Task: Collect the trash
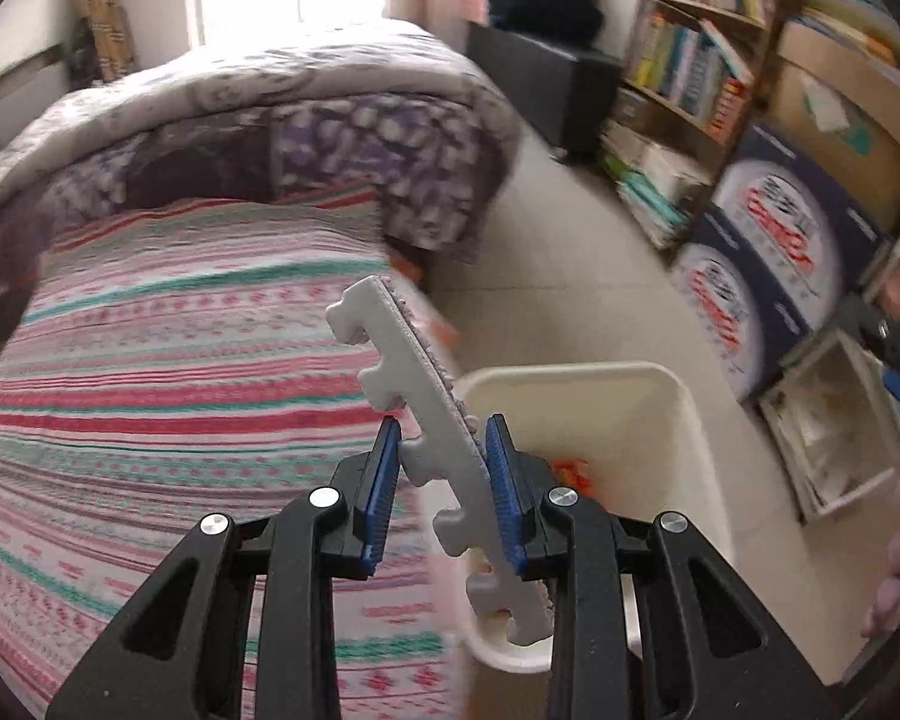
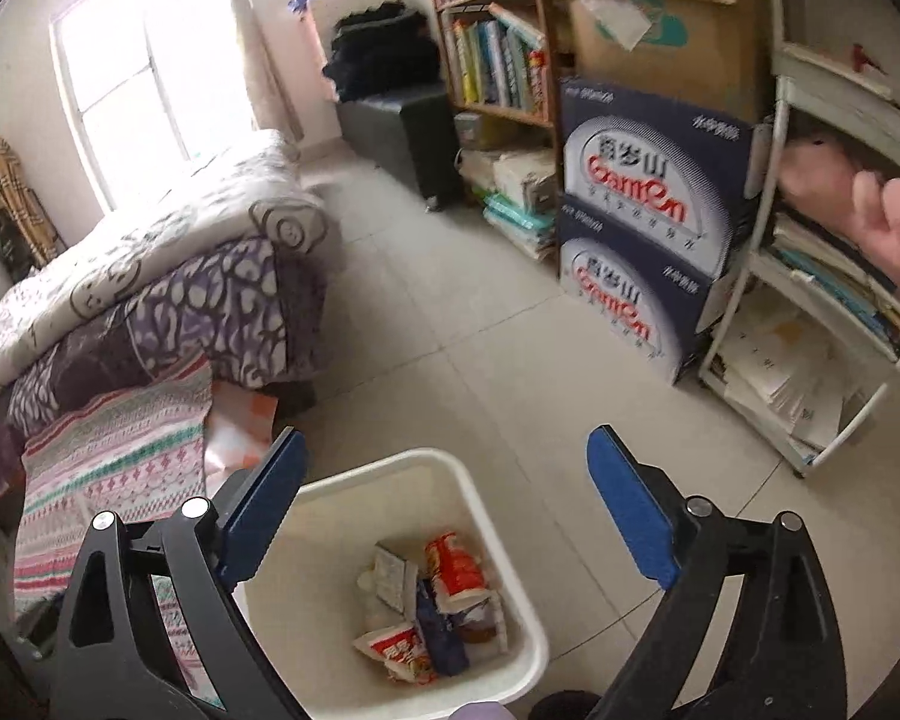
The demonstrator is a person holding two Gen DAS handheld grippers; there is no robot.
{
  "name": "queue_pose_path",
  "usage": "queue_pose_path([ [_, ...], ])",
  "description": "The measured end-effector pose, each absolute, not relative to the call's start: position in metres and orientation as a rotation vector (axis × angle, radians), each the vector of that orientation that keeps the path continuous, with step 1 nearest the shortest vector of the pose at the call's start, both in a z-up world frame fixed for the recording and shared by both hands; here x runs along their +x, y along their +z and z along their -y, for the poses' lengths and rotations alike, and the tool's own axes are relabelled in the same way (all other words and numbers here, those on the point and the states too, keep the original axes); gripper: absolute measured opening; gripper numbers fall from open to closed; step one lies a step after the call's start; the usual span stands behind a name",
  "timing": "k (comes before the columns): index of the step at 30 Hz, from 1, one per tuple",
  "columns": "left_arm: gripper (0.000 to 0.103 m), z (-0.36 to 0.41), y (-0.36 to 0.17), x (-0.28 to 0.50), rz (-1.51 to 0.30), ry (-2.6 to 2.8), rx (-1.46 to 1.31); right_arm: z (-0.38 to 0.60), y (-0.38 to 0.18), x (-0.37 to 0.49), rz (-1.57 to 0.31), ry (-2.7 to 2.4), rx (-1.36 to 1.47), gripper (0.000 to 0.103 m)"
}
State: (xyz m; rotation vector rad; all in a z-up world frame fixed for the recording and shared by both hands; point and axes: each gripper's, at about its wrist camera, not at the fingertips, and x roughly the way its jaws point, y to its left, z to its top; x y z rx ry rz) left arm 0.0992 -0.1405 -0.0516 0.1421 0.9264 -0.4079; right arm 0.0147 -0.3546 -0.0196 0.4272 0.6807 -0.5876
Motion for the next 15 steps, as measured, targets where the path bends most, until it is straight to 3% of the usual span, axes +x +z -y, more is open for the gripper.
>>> queue_pose_path([
  [2, 0.033, 0.153, -0.053, 0.092, -0.938, -0.474, 0.151, 0.358, -0.016, 0.006, -0.654, -0.616, 0.421, 0.092],
  [4, 0.049, 0.164, -0.052, 0.085, -0.94, -0.525, 0.158, 0.361, -0.013, -0.001, -0.636, -0.638, 0.418, 0.094],
  [15, 0.084, 0.167, -0.03, 0.043, -0.742, -0.475, 0.269, 0.345, -0.007, -0.04, -0.569, -0.707, 0.372, 0.096],
])
